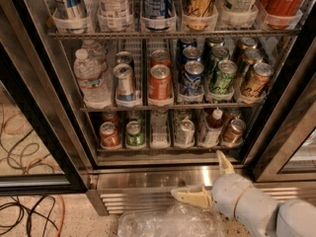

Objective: Pick blue plastic bottle from bottom shelf of fridge

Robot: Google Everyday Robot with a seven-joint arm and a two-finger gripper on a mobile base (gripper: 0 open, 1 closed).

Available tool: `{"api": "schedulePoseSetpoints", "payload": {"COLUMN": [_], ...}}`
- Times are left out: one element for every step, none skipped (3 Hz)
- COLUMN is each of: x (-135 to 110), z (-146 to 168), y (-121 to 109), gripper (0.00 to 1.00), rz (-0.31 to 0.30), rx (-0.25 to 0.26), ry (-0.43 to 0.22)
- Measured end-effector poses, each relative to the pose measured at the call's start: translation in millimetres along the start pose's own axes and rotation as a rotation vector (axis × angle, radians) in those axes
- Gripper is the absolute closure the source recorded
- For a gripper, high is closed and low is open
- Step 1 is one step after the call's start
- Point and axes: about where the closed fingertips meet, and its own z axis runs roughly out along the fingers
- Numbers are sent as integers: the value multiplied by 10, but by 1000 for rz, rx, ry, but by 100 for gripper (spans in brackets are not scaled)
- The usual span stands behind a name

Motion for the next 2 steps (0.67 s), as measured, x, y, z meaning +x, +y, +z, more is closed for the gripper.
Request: {"api": "schedulePoseSetpoints", "payload": {"x": [47, 47], "z": [-34, -33], "y": [-126, -124], "gripper": [0, 0], "rz": [25, 25], "rx": [74, 73], "ry": [-42, -42]}}
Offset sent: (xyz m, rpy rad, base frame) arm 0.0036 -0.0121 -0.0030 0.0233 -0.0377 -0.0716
